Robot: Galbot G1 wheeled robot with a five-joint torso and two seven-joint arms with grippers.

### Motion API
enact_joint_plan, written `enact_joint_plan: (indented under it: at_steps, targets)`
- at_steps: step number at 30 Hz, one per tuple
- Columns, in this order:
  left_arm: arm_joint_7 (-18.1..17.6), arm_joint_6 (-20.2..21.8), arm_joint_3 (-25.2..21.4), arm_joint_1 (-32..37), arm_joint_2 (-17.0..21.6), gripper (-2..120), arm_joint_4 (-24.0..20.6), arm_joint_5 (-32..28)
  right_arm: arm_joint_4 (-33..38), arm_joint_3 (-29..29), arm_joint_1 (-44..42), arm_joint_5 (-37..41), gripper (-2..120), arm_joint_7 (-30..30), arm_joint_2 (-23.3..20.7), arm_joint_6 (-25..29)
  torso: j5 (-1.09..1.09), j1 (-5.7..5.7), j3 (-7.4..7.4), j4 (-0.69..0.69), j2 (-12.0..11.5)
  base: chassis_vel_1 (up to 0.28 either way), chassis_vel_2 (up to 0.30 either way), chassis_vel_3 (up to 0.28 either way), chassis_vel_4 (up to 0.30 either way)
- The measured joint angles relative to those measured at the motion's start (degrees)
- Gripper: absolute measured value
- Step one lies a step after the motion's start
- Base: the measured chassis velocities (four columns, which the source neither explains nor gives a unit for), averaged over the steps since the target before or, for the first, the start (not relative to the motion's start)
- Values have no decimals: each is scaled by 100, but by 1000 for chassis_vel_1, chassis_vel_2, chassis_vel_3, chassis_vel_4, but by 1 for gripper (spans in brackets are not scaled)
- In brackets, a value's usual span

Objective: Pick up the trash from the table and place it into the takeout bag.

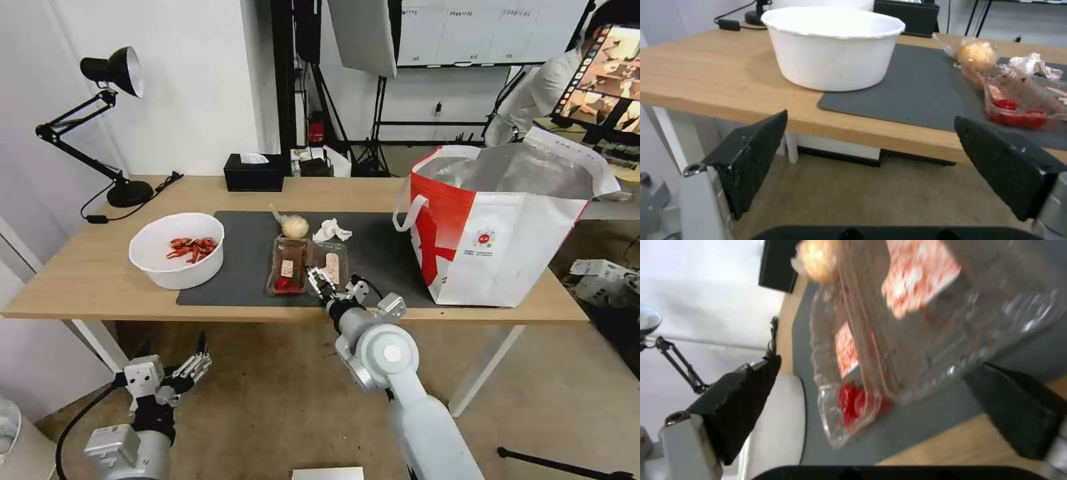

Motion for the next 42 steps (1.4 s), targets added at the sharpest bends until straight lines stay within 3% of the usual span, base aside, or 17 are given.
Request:
enact_joint_plan:
  at_steps: [10, 18, 26, 29, 33, 38, 42]
  targets:
    - [-10, -31, 11, 0, 0, 100, 19, -6, 326, -16, -46, -1182, 100, -847, -370, -8, 1, 0, 0, 0, 0, 0, 0, 0, 0]
    - [-26, -64, 6, -18, 4, 100, 58, -15, 111, -251, 564, -906, 100, -1545, -648, -251, 0, 0, 0, 0, 0, 0, 0, 0, 0]
    - [-41, -68, 0, -70, -37, 100, 75, -24, -867, -766, 1513, 43, 100, -1222, -304, -648, -1, 0, 0, 1, 0, 0, 0, 0, 0]
    - [-47, -68, -29, -85, -37, 100, 91, -39, -1346, -872, 1923, 350, 100, -571, 56, -921, -1, 0, 0, 3, 0, 0, 0, 0, 0]
    - [-52, -68, -36, -112, -37, 100, 91, -66, -1403, -863, 2001, 501, 100, -290, 175, -950, -1, 0, 0, 1, 0, 0, 0, 0, 0]
    - [-55, -62, -59, -144, -10, 100, 90, -128, -1351, -855, 2006, 541, 100, -248, 114, -951, -1, 0, -1, 1, 0, 0, 0, 0, 0]
    - [-58, -56, -80, -176, 24, 100, 114, -166, -1348, -851, 2072, 307, 100, -652, -55, -948, 0, 0, 0, 1, 0, 0, 0, 0, 0]
